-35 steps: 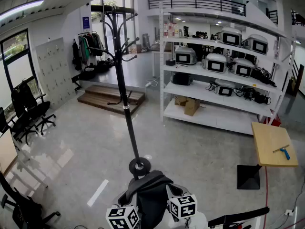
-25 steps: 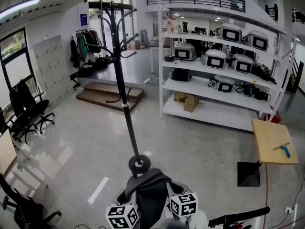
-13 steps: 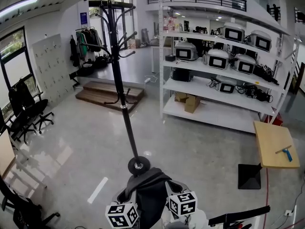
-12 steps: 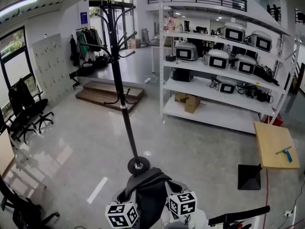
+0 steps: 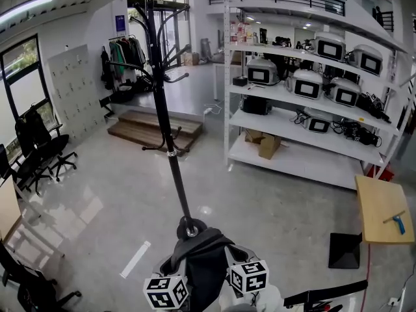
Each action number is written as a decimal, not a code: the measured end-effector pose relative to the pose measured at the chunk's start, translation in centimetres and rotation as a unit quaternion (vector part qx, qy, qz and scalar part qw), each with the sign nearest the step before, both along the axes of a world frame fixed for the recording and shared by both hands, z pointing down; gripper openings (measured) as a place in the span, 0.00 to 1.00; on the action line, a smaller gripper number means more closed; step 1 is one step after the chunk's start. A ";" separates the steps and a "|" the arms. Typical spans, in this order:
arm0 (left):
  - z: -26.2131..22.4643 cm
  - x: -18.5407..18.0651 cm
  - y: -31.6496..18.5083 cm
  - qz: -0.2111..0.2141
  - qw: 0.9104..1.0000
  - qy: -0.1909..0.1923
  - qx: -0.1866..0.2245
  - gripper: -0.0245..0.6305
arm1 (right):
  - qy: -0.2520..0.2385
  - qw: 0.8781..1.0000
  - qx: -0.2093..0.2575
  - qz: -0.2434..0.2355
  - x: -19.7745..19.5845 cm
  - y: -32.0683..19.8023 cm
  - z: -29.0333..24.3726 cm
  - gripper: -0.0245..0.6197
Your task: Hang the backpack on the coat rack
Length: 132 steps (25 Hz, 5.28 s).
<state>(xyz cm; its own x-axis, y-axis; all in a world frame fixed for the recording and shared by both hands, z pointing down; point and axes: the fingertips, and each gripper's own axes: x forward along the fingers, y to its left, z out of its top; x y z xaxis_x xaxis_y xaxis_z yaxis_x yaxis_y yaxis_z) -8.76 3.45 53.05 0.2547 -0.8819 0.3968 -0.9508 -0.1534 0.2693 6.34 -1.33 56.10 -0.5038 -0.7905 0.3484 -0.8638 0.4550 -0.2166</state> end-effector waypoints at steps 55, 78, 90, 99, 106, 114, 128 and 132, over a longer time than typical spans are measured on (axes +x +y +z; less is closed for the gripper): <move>0.0 -5.6 -17.8 -0.051 0.999 -0.015 0.003 0.18 | 0.007 0.997 -0.008 -0.072 -5.4 -19.1 0.8 0.06; -3.4 -10.7 -25.1 0.002 0.999 -0.036 0.020 0.18 | 0.008 0.999 0.025 -0.028 -9.2 -27.8 -1.7 0.06; -9.8 -11.4 -26.0 0.030 0.995 -0.052 0.082 0.18 | -0.017 0.998 0.051 -0.033 -8.8 -28.6 -4.9 0.06; -15.7 -13.6 -26.6 0.022 0.988 -0.071 0.137 0.18 | -0.043 0.995 0.084 -0.020 -7.4 -28.4 -10.2 0.06; -21.2 -14.7 -26.6 0.022 0.977 -0.072 0.199 0.17 | -0.035 0.997 0.064 -0.006 -6.4 -28.4 -8.9 0.06; -27.1 -16.1 -27.0 0.004 0.963 -0.045 0.267 0.17 | -0.032 0.998 0.051 -0.013 -6.6 -27.9 -7.9 0.06; -30.2 -18.2 -30.5 0.006 0.956 -0.007 0.293 0.17 | -0.028 0.998 0.043 -0.021 -7.4 -27.2 -7.0 0.06; -30.6 -18.2 -31.7 0.022 0.957 -0.009 0.290 0.17 | -0.028 0.999 0.039 -0.016 -7.2 -27.4 -6.7 0.06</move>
